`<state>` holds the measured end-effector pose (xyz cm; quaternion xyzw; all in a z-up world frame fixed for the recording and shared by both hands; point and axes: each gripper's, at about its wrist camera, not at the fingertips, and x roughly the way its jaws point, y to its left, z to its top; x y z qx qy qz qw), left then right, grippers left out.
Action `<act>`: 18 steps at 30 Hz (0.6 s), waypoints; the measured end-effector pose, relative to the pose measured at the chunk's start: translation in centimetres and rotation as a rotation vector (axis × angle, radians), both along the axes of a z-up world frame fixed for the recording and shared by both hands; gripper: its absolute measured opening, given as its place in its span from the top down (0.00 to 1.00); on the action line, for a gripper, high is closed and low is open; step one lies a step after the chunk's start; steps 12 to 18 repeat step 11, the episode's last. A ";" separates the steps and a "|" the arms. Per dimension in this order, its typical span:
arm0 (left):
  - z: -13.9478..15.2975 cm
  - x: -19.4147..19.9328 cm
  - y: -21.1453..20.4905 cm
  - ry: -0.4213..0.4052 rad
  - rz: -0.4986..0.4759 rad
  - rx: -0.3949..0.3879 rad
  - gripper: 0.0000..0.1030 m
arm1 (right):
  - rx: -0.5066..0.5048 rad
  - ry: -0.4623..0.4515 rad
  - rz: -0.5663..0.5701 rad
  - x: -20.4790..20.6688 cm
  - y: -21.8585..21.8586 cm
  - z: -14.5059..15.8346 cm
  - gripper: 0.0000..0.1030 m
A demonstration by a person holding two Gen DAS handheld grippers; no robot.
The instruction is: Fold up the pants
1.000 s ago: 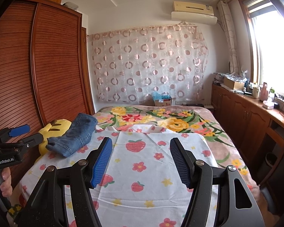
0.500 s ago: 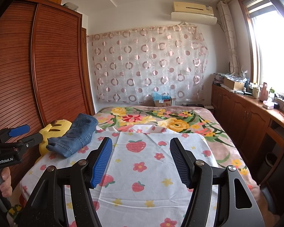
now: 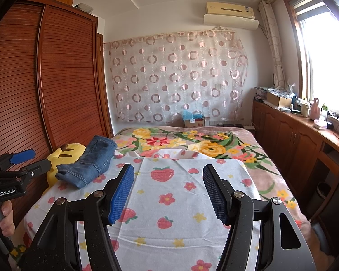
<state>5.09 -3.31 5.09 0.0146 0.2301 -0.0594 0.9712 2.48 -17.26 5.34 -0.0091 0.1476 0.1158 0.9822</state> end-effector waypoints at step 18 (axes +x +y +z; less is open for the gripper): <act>0.0 -0.1 0.0 -0.001 0.000 -0.001 0.20 | 0.000 -0.005 0.001 -0.1 0.1 0.0 0.36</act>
